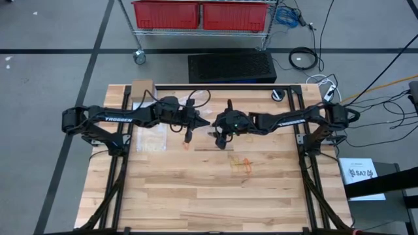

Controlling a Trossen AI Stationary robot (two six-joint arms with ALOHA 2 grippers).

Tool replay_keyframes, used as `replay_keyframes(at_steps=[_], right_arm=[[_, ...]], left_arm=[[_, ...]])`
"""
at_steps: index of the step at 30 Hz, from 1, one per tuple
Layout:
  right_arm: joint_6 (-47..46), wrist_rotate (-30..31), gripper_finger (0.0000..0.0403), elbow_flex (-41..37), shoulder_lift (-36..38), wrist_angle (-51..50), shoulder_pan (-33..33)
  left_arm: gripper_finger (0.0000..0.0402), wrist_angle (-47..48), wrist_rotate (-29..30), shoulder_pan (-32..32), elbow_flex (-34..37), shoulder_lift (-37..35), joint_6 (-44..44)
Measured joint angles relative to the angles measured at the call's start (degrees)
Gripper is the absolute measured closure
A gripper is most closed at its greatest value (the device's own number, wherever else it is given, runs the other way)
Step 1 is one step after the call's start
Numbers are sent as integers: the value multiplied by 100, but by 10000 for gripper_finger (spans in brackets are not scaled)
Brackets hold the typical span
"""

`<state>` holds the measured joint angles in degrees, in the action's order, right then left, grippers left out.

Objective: Sort rubber bands
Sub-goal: Open the bottom right transparent zip bag, then put the top right yellow rubber band into the transparent zip bag

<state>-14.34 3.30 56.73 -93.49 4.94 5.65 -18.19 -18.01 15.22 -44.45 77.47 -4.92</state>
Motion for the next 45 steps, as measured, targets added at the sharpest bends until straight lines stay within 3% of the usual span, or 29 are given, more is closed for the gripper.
replay_keyframes(at_steps=[5, 23, 29, 35, 45], right_arm=[[-62, -69, 171, 0, 92, -36, 0], [-62, -19, 169, 0, 1329, -999, -11], [-375, 452, 169, 4, 1773, -2135, -13], [-1434, 616, 169, -108, 1684, -3798, -15], [-2248, 1267, 170, -1156, 1193, -3594, -13]], left_arm=[[402, -5, 1, 0, 0, 0, -3], [402, 400, 56, 7, -2, 0, -151], [402, 435, 60, 7, -2, 0, -154], [402, 434, 58, 7, -2, 0, -156], [402, 426, 58, 7, -2, 0, -158]])
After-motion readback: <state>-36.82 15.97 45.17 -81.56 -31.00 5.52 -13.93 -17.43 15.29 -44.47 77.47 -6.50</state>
